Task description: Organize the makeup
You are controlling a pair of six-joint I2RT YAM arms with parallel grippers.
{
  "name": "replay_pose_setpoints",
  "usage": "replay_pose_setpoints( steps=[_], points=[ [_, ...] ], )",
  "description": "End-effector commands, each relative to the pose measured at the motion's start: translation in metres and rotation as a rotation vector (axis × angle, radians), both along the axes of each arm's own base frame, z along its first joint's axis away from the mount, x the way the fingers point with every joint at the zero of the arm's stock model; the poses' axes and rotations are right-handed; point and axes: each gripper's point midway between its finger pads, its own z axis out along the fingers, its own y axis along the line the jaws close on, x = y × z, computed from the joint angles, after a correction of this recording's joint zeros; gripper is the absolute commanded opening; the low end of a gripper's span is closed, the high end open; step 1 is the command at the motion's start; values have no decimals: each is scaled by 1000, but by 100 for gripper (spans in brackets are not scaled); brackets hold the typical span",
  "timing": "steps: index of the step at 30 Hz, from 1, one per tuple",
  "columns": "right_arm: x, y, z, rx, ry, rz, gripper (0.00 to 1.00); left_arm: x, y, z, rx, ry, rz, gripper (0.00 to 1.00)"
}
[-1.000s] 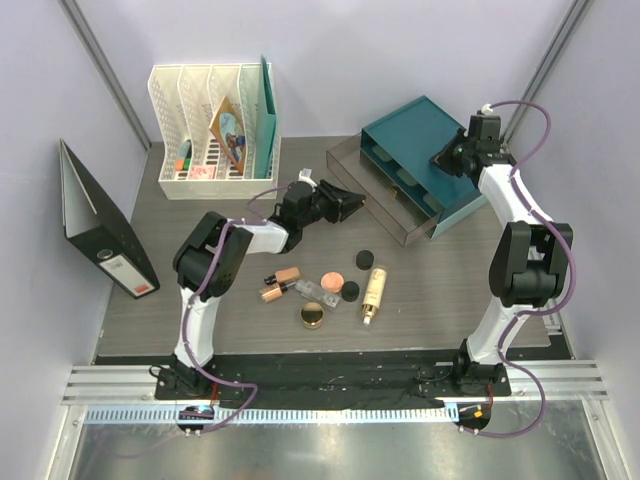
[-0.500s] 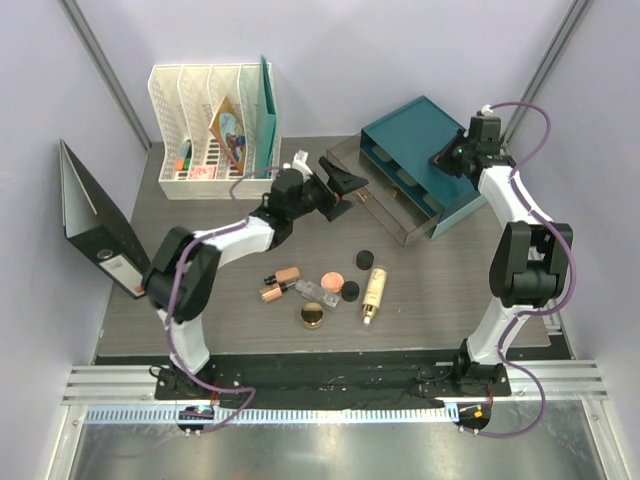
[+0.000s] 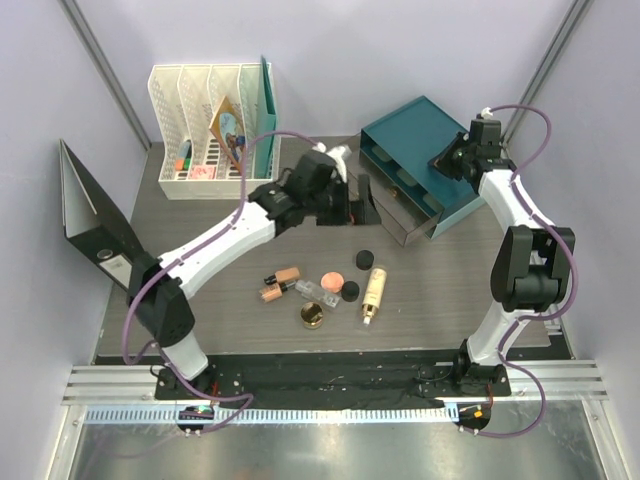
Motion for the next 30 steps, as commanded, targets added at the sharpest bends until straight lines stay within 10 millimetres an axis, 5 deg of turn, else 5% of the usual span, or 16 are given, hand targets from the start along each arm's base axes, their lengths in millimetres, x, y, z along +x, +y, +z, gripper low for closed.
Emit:
replay_pose_setpoints(
  steps=[1, 6, 12, 21, 30],
  points=[
    [-29, -1, -31, -29, 131, 19, 1, -53, 22, -76, 438, 75, -160, 100],
    [-33, 1, -38, -18, 151, 29, 1, -87, -12, -106, 527, 69, -289, 100],
    [-36, 3, -43, -13, 161, 33, 1, -111, -31, -141, 637, 50, -406, 100],
    [-40, 6, -46, 2, 165, 43, 1, -106, -44, -176, 668, 30, -405, 100],
    [-40, 9, -47, 17, 167, 50, 1, -105, -65, -184, 678, -45, -452, 98]
  ],
)
